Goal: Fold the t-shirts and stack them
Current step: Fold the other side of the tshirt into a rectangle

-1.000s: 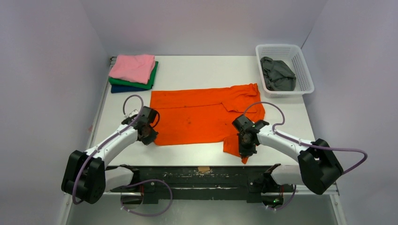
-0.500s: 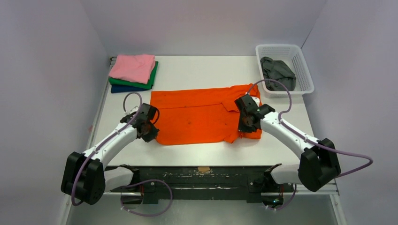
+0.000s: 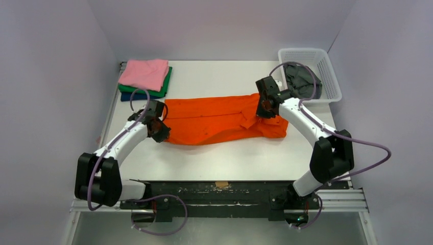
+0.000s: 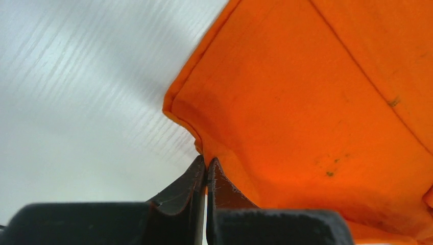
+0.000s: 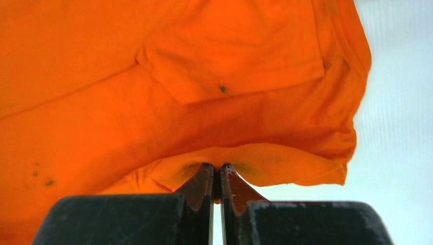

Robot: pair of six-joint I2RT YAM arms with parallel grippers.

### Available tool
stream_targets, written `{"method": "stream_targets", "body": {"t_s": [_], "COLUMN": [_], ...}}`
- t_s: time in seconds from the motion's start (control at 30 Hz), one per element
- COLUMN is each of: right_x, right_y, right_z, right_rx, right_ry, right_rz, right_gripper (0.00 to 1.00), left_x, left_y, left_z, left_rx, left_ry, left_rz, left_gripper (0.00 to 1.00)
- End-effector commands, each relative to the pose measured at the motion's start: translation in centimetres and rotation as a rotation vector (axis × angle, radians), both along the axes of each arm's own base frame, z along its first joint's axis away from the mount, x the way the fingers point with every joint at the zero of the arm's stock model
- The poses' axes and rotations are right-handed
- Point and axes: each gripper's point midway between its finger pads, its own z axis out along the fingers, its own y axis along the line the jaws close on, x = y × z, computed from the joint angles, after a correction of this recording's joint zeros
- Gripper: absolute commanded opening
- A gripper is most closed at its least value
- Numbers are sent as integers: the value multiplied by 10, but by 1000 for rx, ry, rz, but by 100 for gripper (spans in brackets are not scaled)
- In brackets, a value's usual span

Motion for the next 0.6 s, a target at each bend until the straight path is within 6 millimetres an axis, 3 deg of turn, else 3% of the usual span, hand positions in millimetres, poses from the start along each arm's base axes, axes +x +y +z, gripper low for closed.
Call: {"method": "stream_targets", "body": {"t_s": [0.0,0.3,0.57], "right_x": [37,53,62], "right_y": [2,-15,-33], "right_z": [21,10,14], "right_rx": [-18,-55,-69], "right_ry": [-67,-46,-74], "right_rz": [-9,-69,-103], "right_gripper": [0,0,0], "left_x": [35,66,75], "left_y": [-4,1,3], "left_z": [17,19,16], "left_rx": [-16,-21,1], "left_ry": [-55,-32,-8], "left_rz": [-26,-36,-32], "left_gripper": [0,0,0]}}
